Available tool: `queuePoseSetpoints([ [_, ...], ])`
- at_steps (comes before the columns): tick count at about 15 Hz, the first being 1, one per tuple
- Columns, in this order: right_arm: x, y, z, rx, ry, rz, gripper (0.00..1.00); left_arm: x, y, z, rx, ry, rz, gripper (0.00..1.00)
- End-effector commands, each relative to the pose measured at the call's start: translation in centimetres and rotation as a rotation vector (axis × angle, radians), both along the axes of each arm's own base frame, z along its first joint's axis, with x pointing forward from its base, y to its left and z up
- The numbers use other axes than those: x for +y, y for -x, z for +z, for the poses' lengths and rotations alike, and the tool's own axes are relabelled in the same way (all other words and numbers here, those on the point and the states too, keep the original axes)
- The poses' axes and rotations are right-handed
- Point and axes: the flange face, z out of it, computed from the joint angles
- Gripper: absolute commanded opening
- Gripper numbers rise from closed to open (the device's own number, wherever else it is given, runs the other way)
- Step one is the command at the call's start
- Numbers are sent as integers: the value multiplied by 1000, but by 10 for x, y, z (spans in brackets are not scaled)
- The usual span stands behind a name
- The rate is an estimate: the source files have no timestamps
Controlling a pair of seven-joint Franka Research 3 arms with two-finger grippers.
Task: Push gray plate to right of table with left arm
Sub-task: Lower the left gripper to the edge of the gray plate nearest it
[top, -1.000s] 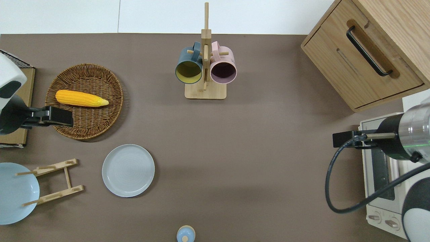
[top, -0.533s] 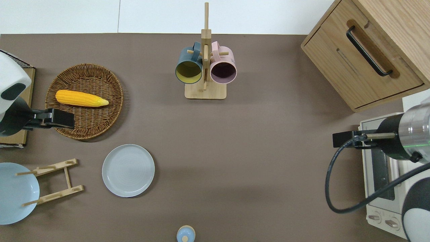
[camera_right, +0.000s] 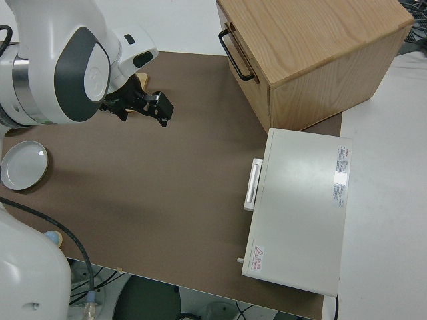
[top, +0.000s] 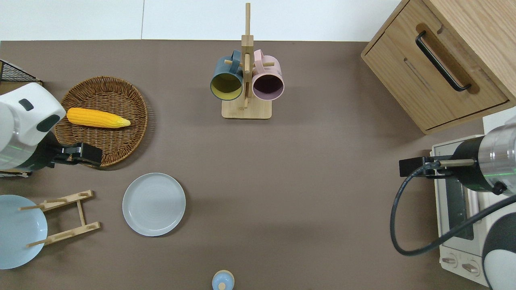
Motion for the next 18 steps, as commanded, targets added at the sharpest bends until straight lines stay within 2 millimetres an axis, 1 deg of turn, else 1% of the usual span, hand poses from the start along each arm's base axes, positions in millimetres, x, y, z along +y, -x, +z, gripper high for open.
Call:
queuePoseSetpoints([
  [1, -1, 8, -1, 5, -9, -24, 996, 16, 29, -52, 35, -29, 3, 991],
  [3, -1, 8, -1, 5, -9, -24, 996, 19, 34, -69, 26, -26, -18, 989],
  [5, -1, 8, -1, 5, -9, -24, 996, 27, 36, -84, 22, -17, -79, 985],
  [7, -1, 8, -1, 5, -9, -24, 996, 36, 40, -107, -6, -15, -91, 981],
  [8, -1, 8, -1, 5, -9, -24, 996, 37, 46, -118, -15, -16, -92, 981],
  [11, -1, 8, -1, 5, -9, -24, 996, 52, 58, -152, -15, -11, -73, 975],
  [12, -1, 8, -1, 5, -9, -24, 996, 52, 62, -161, -10, -10, -73, 972],
  [14, -1, 8, -1, 5, -9, -24, 996, 54, 66, -172, 2, -7, -64, 964],
  [15, -1, 8, -1, 5, -9, -24, 996, 54, 68, -182, 3, -6, -63, 960],
  [17, -1, 8, -1, 5, -9, -24, 996, 54, 76, -214, -6, 7, -52, 945],
  [18, -1, 8, -1, 5, -9, -24, 996, 53, 83, -227, -3, 11, -47, 937],
])
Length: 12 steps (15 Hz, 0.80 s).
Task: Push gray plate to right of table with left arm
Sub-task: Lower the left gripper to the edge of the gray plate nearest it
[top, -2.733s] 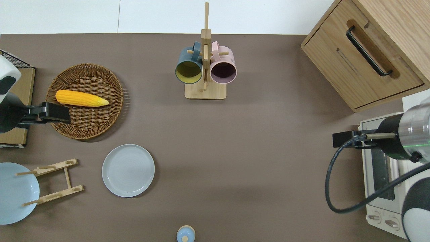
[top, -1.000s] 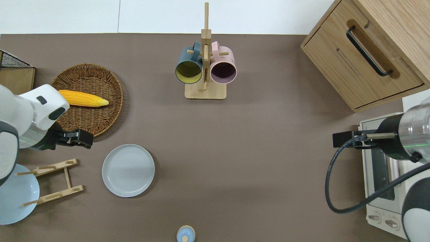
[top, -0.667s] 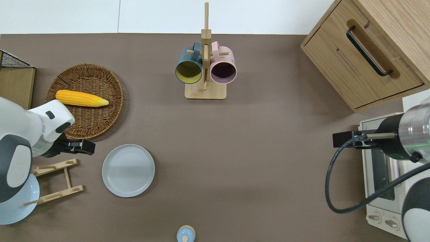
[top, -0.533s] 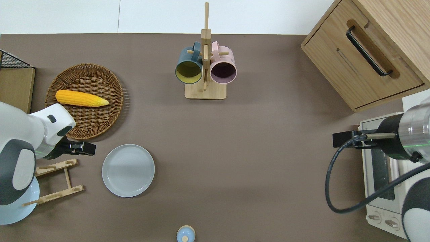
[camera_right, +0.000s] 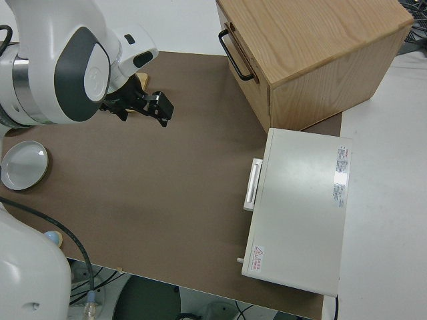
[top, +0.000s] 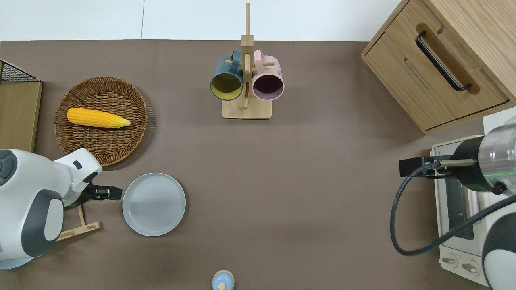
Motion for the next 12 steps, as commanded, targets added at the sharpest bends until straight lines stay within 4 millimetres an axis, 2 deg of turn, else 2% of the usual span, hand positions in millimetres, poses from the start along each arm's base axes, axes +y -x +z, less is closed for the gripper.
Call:
queuePoseSetpoints([
  [1, -1, 8, -1, 5, -9, -24, 996, 1, 28, -43, -8, 16, 15, 924],
  [5, -1, 8, -1, 5, -9, -24, 996, 0, 36, -52, 16, 35, 37, 868],
  [9, -1, 8, -1, 5, -9, -24, 996, 0, 39, -54, 29, 45, 69, 686],
  [12, -1, 8, -1, 5, -9, -24, 996, -2, 41, -57, 35, 55, 100, 679],
])
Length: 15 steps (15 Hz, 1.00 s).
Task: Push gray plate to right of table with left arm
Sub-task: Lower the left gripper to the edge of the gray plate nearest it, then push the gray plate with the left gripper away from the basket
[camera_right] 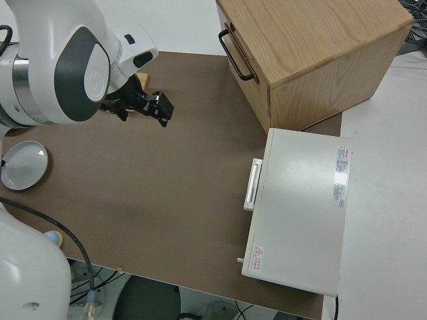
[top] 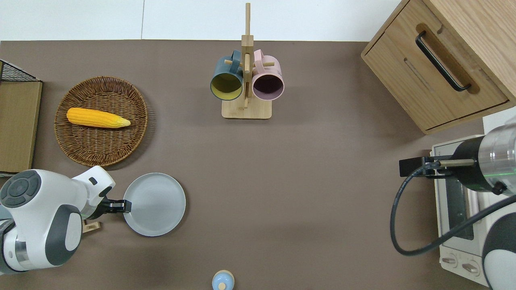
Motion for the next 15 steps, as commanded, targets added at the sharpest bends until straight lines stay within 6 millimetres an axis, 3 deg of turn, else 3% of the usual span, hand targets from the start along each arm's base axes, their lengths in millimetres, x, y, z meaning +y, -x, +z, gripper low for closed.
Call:
queuePoseSetpoints([
  [1, -1, 8, -1, 5, -9, -24, 996, 1, 9, -2, -4, 14, 61, 675],
  [6, -1, 8, -1, 5, -9, -24, 996, -1, 14, -9, 8, 40, 117, 665],
  [8, -1, 8, -1, 5, -9, -24, 996, -1, 14, -9, 6, 40, 117, 613],
  [15, -1, 8, -1, 5, -9, -24, 996, -3, 13, -9, 5, 34, 147, 81],
])
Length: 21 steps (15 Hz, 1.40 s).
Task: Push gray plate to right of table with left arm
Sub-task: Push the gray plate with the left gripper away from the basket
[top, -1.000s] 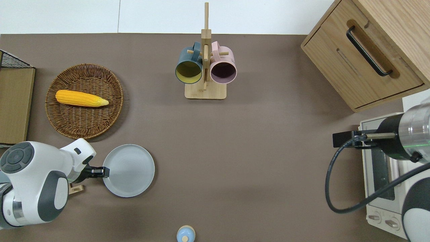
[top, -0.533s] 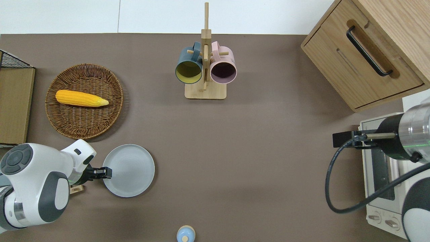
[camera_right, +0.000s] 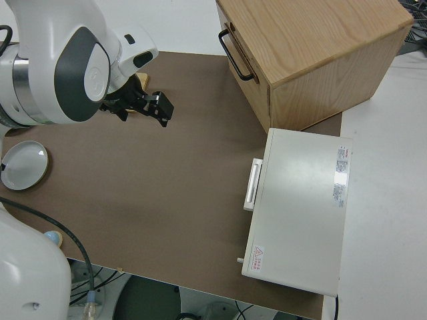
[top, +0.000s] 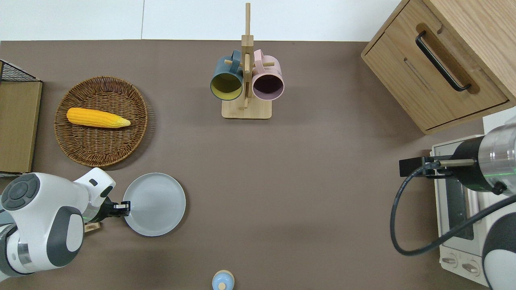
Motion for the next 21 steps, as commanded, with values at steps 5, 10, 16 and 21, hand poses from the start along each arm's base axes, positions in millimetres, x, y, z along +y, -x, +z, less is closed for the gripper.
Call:
queuePoseSetpoints([
  [5, -1, 8, -1, 5, -9, -24, 996, -2, 6, 0, -15, 13, 64, 33],
  [10, -1, 8, -1, 5, -9, -24, 996, -6, 7, -1, -11, 16, 82, 0],
  [16, -1, 8, -1, 5, -9, -24, 996, -17, 10, -7, 3, 22, 107, 0],
  [21, -1, 8, -1, 5, -9, -24, 996, -41, 12, -9, 14, 35, 130, 0],
])
